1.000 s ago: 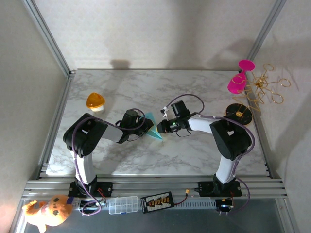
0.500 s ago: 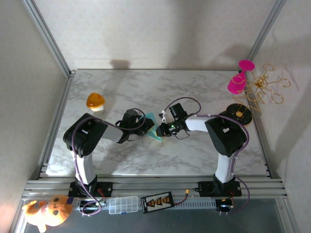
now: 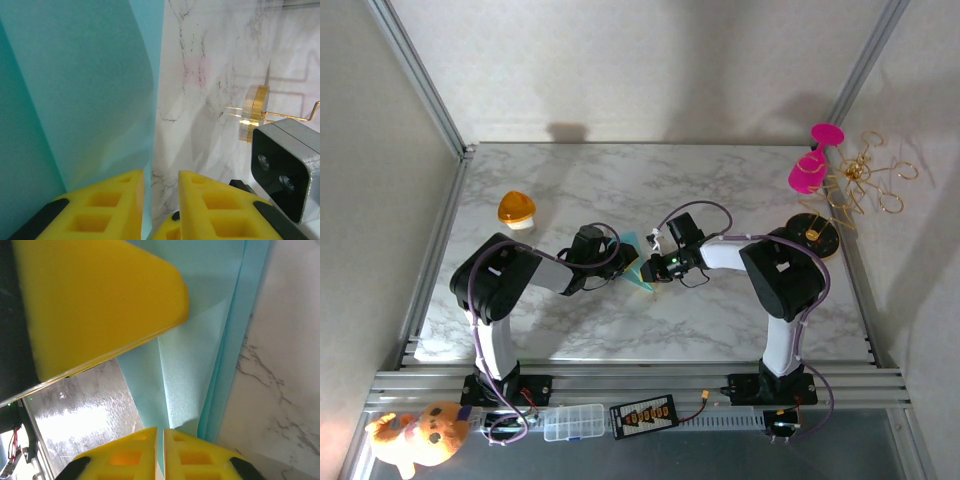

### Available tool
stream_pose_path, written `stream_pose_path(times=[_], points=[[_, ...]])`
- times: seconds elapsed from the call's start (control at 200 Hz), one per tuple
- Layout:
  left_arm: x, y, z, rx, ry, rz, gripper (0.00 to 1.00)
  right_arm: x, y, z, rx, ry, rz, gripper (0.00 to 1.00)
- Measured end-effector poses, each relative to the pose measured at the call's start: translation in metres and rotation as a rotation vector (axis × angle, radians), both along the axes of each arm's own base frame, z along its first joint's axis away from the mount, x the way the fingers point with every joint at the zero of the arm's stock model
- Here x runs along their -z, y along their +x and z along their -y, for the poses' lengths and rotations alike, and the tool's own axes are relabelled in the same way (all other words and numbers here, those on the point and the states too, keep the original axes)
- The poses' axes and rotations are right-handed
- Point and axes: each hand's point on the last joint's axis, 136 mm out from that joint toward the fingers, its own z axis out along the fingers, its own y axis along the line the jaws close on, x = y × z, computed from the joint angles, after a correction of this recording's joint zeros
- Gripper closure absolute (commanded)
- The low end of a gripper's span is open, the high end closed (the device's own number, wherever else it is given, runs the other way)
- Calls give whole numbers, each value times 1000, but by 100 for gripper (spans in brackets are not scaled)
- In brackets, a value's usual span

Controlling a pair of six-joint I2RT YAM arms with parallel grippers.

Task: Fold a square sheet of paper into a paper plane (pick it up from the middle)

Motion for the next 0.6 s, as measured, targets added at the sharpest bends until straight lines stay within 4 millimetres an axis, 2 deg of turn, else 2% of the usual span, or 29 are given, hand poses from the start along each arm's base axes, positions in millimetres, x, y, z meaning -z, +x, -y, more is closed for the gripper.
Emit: stream_pose_path(times=[0.32,0.601], points=[[-3,2,-2,-4,-3,4,76,4,1,2,7,-32,-5,88],[-35,21,-25,-73,-6,75,81,5,1,2,-6,-45,9,88]])
